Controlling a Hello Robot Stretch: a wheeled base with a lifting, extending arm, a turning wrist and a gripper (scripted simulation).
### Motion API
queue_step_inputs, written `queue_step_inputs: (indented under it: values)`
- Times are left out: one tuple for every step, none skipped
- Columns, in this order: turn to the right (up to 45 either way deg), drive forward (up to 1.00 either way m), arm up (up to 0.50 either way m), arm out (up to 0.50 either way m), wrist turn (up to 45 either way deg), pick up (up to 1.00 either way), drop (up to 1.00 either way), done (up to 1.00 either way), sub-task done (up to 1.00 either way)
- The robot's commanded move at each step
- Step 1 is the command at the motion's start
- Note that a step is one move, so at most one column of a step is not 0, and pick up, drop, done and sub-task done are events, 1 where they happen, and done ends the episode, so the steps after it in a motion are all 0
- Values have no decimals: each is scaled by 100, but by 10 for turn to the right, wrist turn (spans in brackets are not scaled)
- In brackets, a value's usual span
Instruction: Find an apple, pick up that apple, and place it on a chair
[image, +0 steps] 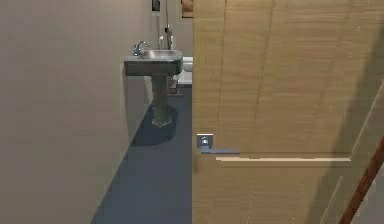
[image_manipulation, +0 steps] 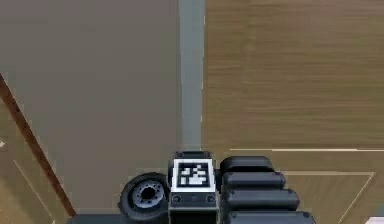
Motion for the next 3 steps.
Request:
queue_step_inputs:
  values:
    - [-180, 0, 0, 0, 0, 0, 0, 0, 0]
    - [0, 80, 0, 0, 0, 0, 0, 0, 0]
    - [150, 0, 0, 0, 0, 0, 0, 0, 0]
